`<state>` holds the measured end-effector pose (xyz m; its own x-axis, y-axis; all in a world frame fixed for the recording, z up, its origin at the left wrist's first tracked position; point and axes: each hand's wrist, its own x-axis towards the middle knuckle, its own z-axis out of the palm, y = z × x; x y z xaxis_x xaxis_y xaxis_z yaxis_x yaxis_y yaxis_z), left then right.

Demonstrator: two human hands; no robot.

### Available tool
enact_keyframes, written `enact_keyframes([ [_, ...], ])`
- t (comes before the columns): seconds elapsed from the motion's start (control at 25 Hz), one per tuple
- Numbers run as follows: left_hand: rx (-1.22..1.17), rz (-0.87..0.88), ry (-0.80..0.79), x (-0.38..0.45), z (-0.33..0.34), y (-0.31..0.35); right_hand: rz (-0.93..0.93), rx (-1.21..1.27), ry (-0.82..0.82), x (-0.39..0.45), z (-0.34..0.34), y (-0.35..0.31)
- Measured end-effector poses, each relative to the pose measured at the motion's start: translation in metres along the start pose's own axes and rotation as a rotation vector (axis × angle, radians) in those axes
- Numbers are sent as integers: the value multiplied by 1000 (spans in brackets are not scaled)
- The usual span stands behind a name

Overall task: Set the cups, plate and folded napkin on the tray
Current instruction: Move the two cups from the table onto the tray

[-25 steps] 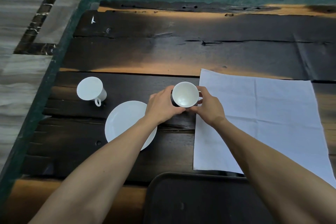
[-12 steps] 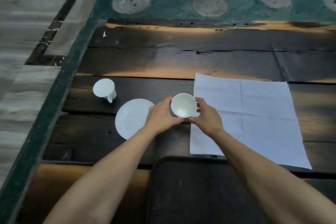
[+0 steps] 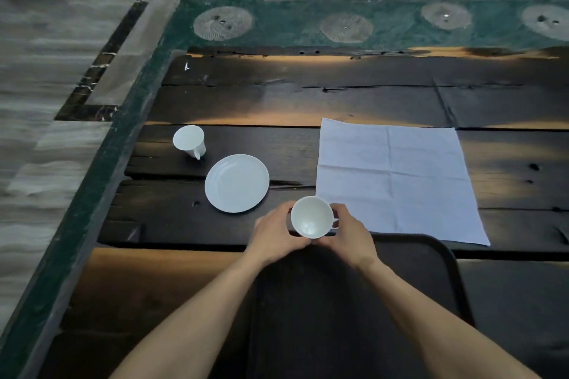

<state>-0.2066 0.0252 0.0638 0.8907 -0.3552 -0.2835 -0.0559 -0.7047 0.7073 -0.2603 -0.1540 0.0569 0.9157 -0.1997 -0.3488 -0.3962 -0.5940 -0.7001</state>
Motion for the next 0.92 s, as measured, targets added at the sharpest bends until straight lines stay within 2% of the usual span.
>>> enact_keyframes([
  [0.36,16,-62,-64,-57,33,-28,86,14,-25,-63,30,22],
  [0.6,58,-81,-136,-62,44,-44,155,74,6,-78,52,27],
  [0.92,47,-26,-131,-60,43,-51,210,108,40,-79,67,25],
])
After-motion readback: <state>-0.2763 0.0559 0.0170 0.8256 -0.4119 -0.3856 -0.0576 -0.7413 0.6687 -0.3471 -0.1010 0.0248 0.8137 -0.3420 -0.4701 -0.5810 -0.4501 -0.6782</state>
